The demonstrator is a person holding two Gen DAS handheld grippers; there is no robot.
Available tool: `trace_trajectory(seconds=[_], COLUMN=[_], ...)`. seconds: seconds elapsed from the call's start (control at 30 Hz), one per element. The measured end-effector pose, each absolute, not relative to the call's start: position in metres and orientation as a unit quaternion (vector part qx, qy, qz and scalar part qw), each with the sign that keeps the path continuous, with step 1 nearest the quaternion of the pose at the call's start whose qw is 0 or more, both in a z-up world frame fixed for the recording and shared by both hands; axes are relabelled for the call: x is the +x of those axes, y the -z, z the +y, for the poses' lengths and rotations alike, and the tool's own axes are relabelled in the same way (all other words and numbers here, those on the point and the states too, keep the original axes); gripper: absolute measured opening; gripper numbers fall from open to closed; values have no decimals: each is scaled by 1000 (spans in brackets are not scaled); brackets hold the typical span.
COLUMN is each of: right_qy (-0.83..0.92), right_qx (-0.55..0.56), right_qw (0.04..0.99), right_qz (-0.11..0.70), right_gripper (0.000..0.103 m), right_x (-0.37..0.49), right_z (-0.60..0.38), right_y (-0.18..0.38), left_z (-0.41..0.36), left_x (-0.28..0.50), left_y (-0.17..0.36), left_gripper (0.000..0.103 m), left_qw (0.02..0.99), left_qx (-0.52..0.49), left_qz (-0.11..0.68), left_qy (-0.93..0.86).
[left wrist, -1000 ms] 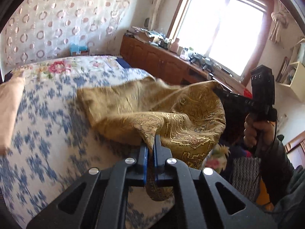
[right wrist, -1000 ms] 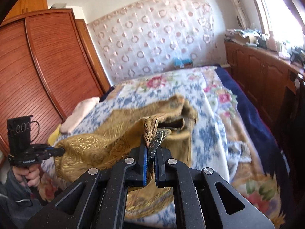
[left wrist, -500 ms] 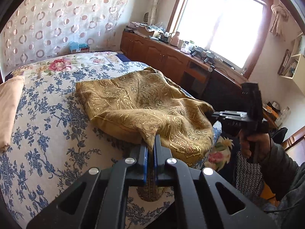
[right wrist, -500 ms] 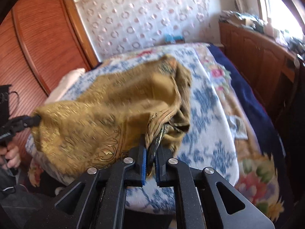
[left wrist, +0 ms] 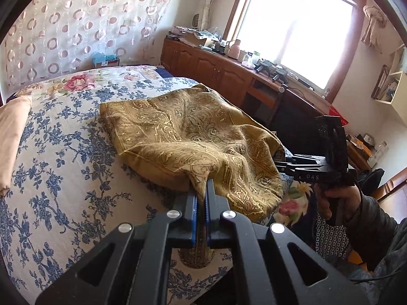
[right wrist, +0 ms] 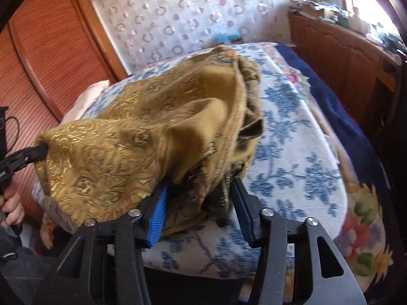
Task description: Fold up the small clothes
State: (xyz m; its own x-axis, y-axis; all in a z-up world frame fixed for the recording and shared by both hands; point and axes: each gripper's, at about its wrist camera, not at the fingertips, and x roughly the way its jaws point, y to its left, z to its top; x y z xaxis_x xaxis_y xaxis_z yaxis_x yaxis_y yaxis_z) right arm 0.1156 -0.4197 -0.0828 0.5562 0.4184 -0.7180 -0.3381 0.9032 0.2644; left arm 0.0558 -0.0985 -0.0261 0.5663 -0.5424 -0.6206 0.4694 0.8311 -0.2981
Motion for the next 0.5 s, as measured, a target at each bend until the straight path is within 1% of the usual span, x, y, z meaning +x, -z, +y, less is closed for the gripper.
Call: trace_trajectory(seconds=[0.03,0.07,0.13,0.2,0.33,0.5], right_qy=[-221,-230,-238,-246,-263,-264], right_qx=[50,55,58,69,103,120], right_qw=[878,873,873,877,891,903], right_qz=[421,426,421,407,355,316], right_gripper=[23,15,7,5,4,4], right_x=[117,119,119,118,119,160], right_z=[-419,-418,-418,-422,-436,-439], right_y=[84,86,84,75,34,-11], left_z=[-99,-100,-99,-96,-86,-80], left_x=[56,55,56,58,73,116], left_y=[26,25,24,18,-1,-16], left_gripper=[1,1,1,1,1,1], left_qw=[883,883,884,887,899,911], left_qx=[-50,-50,-56,-61,-75,-63], left_qz=[367,366,363,357,332,321], left_qy=[287,288,290,288,276,250])
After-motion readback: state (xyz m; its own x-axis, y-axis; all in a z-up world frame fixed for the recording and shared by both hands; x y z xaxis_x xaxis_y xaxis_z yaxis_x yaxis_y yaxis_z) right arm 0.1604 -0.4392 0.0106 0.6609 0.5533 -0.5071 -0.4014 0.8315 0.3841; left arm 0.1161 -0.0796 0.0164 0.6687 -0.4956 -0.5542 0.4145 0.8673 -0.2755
